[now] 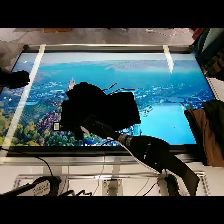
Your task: Fold the clothes and pants, and hang the long-sleeved shirts on hangers.
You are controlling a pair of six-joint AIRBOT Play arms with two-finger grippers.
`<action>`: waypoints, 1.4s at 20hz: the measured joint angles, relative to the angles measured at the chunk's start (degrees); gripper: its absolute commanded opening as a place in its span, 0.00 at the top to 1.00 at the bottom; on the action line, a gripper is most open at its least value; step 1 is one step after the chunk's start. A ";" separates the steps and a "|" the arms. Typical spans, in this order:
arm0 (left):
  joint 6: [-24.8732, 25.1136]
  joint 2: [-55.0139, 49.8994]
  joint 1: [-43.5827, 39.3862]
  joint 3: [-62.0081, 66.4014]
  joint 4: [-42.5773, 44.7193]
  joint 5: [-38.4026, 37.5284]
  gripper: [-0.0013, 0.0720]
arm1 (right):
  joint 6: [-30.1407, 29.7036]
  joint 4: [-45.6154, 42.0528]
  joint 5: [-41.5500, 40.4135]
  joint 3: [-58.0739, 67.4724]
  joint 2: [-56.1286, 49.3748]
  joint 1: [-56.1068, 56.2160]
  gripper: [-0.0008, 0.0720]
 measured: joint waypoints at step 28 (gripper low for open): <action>0.00 -0.02 0.00 0.00 0.00 0.02 0.96 | 34.18 4.31 34.27 -0.02 28.59 -68.24 0.96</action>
